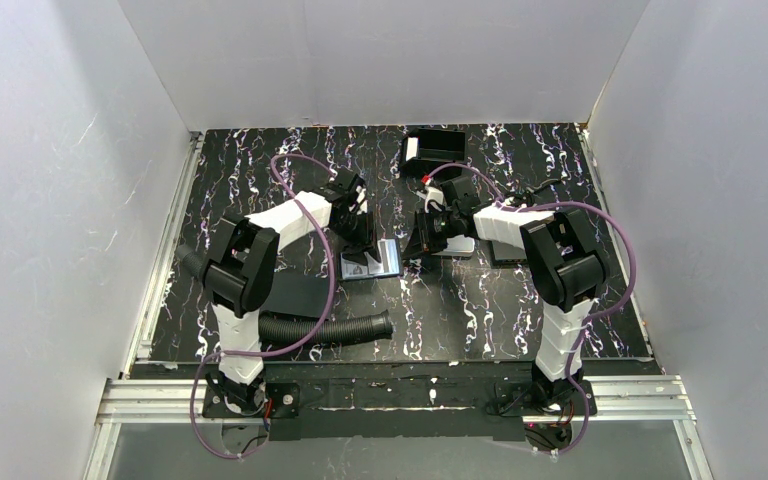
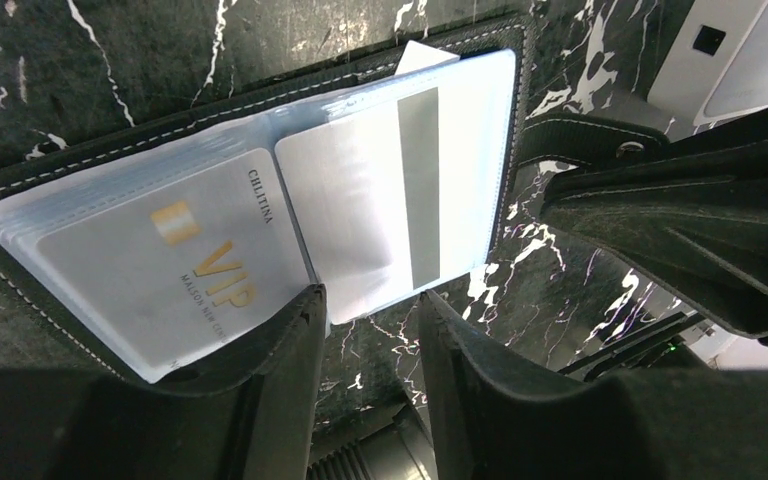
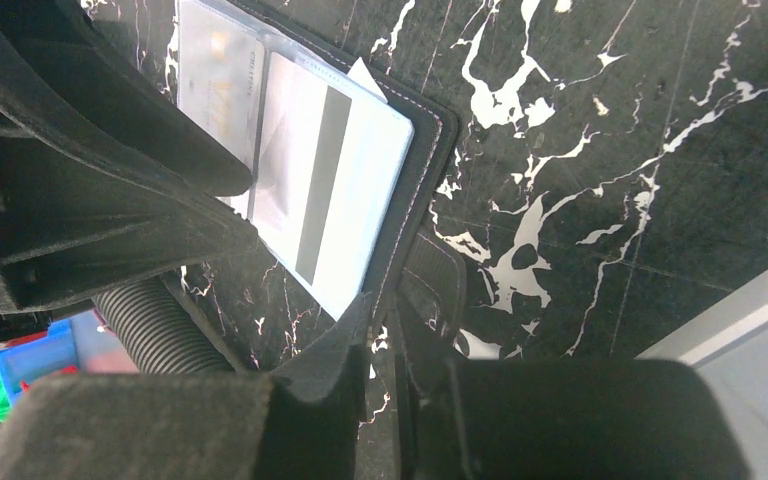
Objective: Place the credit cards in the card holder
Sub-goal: Insert the credit card into the card holder.
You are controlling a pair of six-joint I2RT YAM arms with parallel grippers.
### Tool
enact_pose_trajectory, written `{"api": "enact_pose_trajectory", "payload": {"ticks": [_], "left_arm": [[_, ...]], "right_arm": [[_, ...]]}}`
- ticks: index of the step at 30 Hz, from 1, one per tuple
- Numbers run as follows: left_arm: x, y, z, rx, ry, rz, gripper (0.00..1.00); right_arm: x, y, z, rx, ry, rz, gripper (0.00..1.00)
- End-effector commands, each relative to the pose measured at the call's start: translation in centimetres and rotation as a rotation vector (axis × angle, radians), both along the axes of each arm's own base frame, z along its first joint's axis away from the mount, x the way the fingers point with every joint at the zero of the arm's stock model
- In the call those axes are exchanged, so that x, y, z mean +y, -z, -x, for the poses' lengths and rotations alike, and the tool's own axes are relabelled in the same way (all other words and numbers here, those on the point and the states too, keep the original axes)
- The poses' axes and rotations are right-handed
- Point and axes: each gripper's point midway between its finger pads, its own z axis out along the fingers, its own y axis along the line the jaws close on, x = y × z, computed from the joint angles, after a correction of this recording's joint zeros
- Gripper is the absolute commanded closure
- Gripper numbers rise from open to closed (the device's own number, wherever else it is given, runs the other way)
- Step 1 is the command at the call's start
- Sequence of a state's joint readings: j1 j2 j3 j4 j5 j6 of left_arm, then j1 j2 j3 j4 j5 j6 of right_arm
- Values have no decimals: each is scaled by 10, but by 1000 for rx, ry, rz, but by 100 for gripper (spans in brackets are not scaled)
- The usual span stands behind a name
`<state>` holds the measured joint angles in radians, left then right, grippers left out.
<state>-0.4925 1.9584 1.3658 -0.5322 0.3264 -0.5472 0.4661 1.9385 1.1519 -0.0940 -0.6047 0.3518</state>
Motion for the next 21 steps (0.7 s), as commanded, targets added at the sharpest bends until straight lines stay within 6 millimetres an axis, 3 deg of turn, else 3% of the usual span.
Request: {"api": "enact_pose_trajectory", "payload": {"ticks": [1, 5, 8, 12, 17, 21], "left_arm": [[1, 9, 6, 31, -15, -13, 61], [4, 17, 6, 36, -34, -34, 50], [5, 21, 7, 51, -36, -46, 48], [10, 19, 8, 19, -44, -83, 35], [12, 25, 8, 29, -63, -114, 32], [-5, 27, 8, 42, -43, -28, 32]], "right_arm": [[6, -3, -9, -42, -10, -11, 82], [6, -2, -8, -39, -11, -11, 82], [7, -2, -8, -41, -11, -10, 82], [7, -1, -8, -39, -11, -8, 82], [7, 1, -7, -35, -12, -6, 82], [10, 3, -5, -28, -16, -6, 82]]}}
